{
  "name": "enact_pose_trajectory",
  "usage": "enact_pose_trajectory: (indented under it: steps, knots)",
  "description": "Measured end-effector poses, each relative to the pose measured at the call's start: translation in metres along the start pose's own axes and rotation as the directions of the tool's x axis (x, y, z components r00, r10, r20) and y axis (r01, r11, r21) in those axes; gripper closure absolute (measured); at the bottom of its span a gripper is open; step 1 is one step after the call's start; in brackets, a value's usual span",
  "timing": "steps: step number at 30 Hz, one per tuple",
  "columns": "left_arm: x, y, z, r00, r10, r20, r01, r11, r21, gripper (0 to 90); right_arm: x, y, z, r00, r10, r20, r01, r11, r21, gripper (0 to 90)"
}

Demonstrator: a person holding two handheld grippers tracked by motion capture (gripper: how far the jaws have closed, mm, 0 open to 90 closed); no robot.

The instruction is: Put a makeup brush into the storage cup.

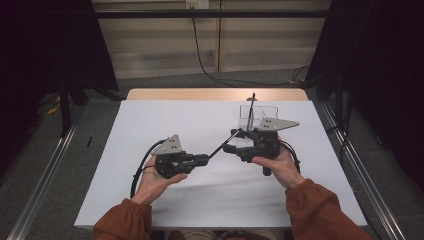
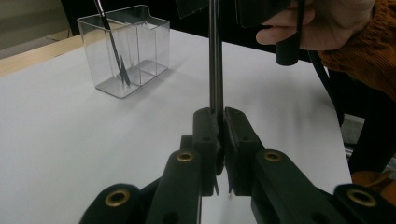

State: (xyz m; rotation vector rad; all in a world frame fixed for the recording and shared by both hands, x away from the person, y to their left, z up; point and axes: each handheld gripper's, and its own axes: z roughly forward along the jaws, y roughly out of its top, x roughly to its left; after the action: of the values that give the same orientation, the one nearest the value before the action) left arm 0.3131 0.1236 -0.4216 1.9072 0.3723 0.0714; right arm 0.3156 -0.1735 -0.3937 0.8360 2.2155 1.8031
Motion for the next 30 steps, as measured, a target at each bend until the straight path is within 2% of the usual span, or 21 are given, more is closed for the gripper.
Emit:
enact_pose_trajectory:
  steps: [7, 13, 21, 30]
  knots:
    - [-0.001, 0.0, 0.002, 0.9999, 0.007, 0.009, -0.007, 1.0, 0.006, 84.2, -0.003, 0.001, -0.004, 0.9981, 0.049, -0.037, -0.05, 0.998, -0.033, 55.3]
    - [0.0, -0.003, 0.005, 0.9998, 0.006, 0.017, -0.006, 0.9997, 0.024, 84.2, -0.005, -0.002, -0.003, 0.9951, 0.068, -0.071, -0.07, 0.997, -0.024, 69.6]
    - [-0.002, -0.006, 0.011, 0.9996, 0.009, 0.027, -0.01, 0.9993, 0.037, 84.2, -0.005, -0.003, -0.002, 0.989, 0.083, -0.122, -0.087, 0.996, -0.03, 78.3]
    - [-0.003, -0.01, 0.019, 0.9995, 0.006, 0.032, -0.008, 0.9991, 0.042, 83.8, -0.002, -0.003, -0.001, 0.9856, 0.089, -0.144, -0.093, 0.995, -0.023, 82.1]
